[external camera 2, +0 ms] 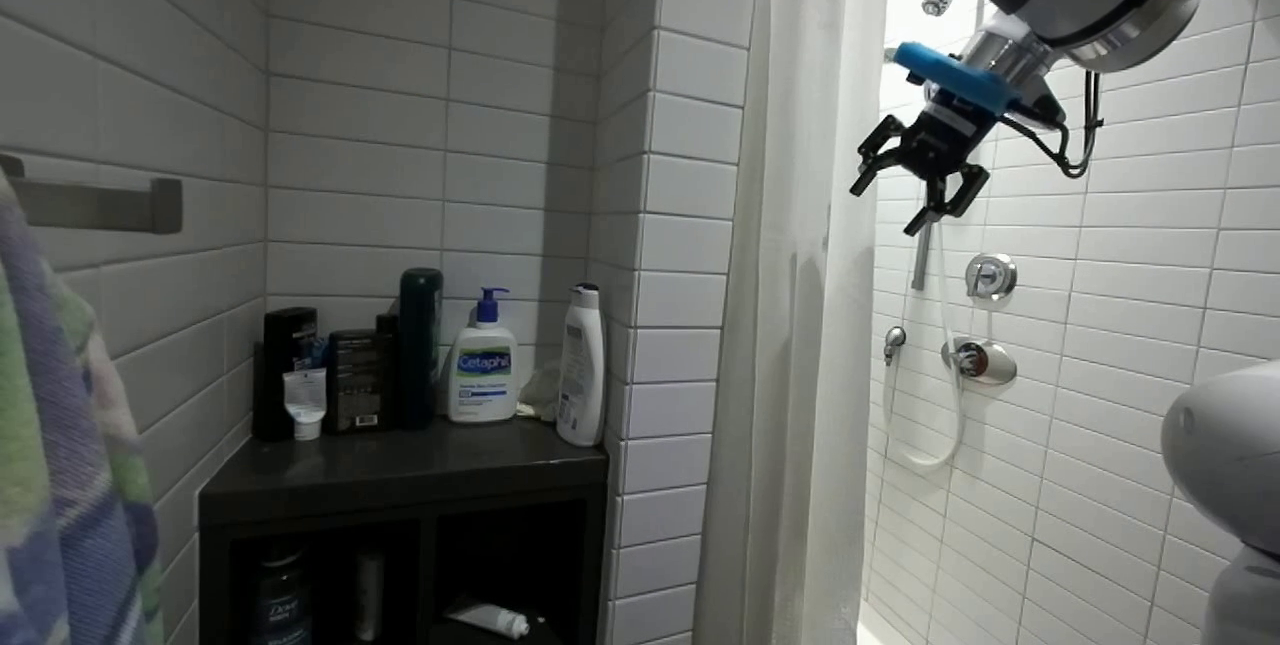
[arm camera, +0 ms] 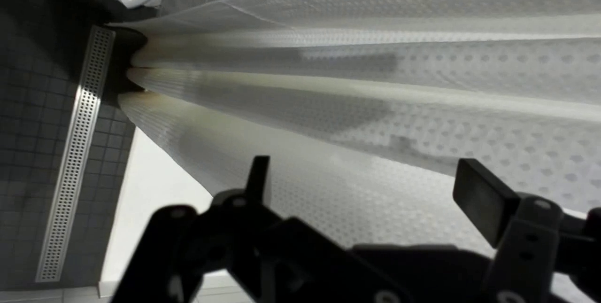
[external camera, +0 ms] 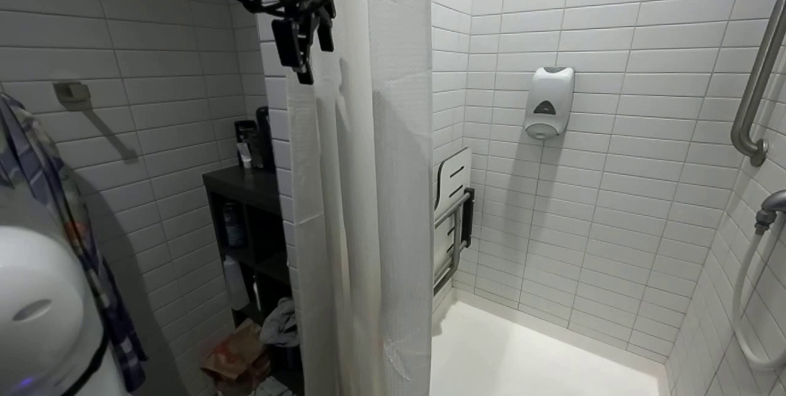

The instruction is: Draw the shower curtain to the left.

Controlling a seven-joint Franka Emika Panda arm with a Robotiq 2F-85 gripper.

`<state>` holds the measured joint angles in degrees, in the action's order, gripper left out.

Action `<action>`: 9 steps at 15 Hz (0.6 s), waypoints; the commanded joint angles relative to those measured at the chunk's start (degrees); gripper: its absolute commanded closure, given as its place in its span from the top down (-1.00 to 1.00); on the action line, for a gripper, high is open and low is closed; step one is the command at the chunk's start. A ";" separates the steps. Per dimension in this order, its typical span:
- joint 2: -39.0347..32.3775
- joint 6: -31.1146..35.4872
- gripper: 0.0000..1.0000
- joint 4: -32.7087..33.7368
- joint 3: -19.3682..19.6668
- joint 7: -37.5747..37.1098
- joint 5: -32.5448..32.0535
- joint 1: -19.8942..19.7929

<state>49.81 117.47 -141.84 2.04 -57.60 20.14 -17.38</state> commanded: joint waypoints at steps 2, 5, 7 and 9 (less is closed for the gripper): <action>-1.00 -11.35 1.00 1.36 1.51 -1.91 -2.17 0.12; -1.16 -19.34 1.00 2.09 3.50 6.09 -4.67 1.45; -1.98 -23.24 1.00 3.43 4.10 11.38 -7.24 1.31; -2.76 -26.17 1.00 4.69 4.29 16.71 -9.97 1.03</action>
<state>49.60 96.26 -140.77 5.49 -47.45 13.69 -16.74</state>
